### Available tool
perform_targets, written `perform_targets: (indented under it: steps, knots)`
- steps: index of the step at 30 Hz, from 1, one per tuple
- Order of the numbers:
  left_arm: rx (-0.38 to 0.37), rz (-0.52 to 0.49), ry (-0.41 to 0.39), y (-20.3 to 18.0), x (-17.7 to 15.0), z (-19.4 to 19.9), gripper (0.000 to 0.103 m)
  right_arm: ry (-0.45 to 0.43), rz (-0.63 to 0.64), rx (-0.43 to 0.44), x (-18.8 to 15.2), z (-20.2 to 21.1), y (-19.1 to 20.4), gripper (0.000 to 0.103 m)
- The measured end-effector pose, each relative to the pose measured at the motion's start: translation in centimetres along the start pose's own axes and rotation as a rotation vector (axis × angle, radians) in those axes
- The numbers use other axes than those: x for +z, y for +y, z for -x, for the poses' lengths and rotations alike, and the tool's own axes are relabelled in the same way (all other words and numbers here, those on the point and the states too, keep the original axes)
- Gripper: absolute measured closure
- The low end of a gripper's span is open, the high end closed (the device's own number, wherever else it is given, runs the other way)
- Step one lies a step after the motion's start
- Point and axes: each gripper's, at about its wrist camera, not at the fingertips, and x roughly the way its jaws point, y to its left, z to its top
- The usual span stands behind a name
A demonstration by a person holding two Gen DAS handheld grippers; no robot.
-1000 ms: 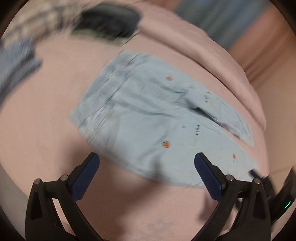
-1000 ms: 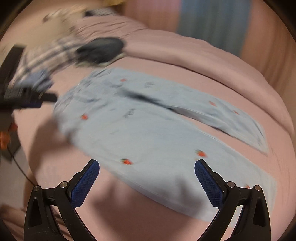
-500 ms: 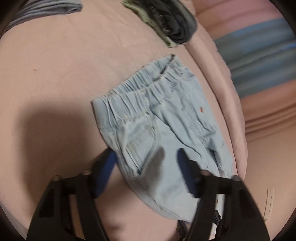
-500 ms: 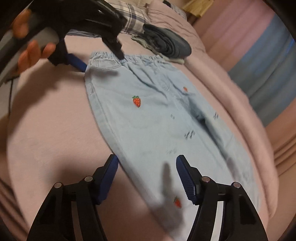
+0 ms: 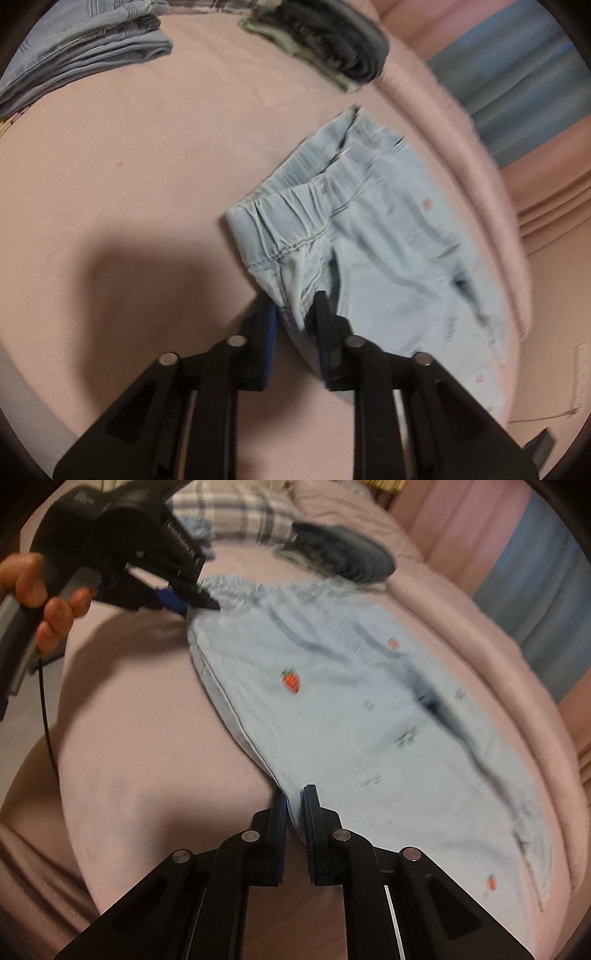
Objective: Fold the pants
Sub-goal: 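Lift the jeans with both tools and fold one leg over the other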
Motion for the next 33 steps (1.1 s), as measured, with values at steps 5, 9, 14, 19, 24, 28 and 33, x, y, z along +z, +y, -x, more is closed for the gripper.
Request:
perform_targets:
  steps: [5,9,14,19,24,28,33]
  knots:
    - [0.078,-0.106,-0.082,-1.3,0.1,3.0,0.057,-0.069,-0.210,0.085,-0.3,3.5,-4.0,0.075]
    - [0.055,-0.275,-0.131,-4.7,0.2,3.4,0.050,-0.078,-0.317,-0.017,-2.0,5.0,-7.6,0.064]
    - [0.137,-0.502,-0.017,-7.9,-1.7,-2.6,0.050,0.130,-0.443,-0.117,-6.1,1.7,-11.3,0.064]
    - [0.120,-0.698,-0.016,-6.7,-4.7,-2.6,0.048,0.171,-0.479,-0.011,-10.3,3.7,-11.6,0.062]
    - [0.031,-0.660,0.028,-6.6,-2.1,-0.8,0.037,0.145,-0.493,0.081,-9.2,4.8,-15.5,0.062]
    - [0.038,-0.662,-0.072,-9.5,2.8,-1.5,0.026,0.036,-0.504,0.048,-4.7,3.6,-20.2,0.055]
    - [0.053,-0.693,-0.104,-12.9,10.0,-4.9,0.026,0.007,-0.477,0.018,0.8,-0.8,-25.4,0.054]
